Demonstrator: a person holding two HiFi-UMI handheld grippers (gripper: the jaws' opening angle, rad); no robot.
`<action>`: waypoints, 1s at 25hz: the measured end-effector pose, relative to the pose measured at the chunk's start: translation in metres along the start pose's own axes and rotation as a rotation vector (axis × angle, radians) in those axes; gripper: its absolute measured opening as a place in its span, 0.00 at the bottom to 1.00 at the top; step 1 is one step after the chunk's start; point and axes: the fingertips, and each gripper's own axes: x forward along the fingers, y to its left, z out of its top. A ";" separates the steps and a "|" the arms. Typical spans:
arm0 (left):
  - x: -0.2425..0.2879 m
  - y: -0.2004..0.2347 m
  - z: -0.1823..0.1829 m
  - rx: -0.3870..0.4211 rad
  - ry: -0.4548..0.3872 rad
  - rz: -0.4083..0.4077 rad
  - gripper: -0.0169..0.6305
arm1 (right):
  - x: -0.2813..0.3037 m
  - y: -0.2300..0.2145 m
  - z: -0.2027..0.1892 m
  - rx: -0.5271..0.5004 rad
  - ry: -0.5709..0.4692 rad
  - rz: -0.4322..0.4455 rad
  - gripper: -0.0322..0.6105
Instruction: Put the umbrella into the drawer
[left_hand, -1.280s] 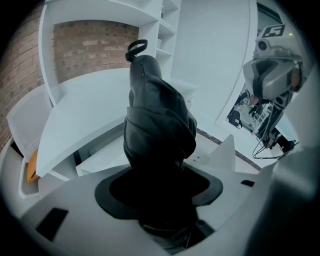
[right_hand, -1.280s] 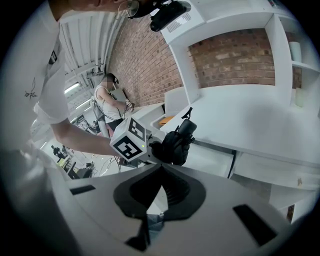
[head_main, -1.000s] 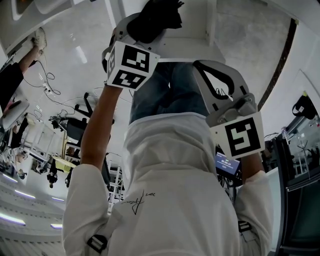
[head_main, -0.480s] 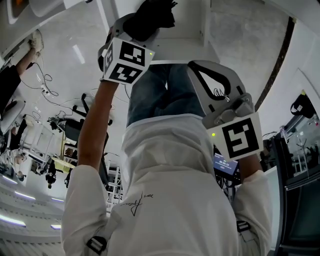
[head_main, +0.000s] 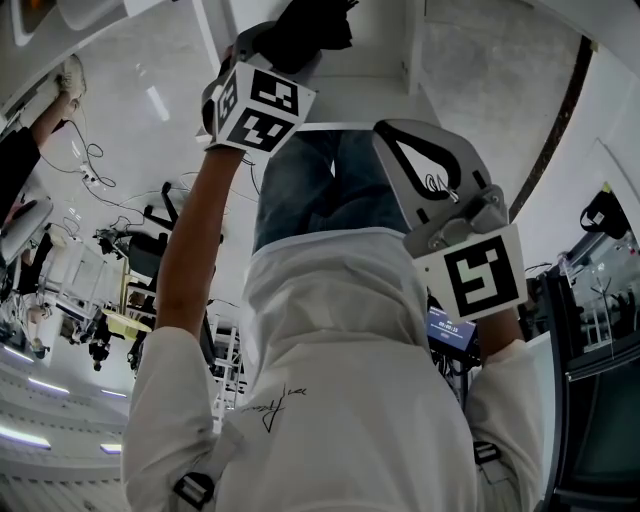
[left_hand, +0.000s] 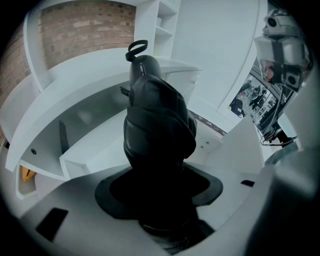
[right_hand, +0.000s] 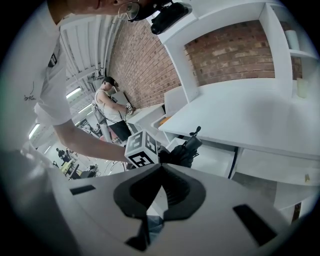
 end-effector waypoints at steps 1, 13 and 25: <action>0.002 0.000 0.000 0.001 0.004 -0.002 0.42 | -0.001 -0.002 0.000 0.002 0.001 -0.002 0.09; 0.029 -0.003 -0.004 0.014 0.065 -0.022 0.42 | -0.006 -0.024 0.002 0.011 -0.012 -0.026 0.09; 0.045 -0.003 -0.012 0.033 0.128 -0.029 0.42 | -0.005 -0.029 0.001 0.019 -0.017 -0.032 0.09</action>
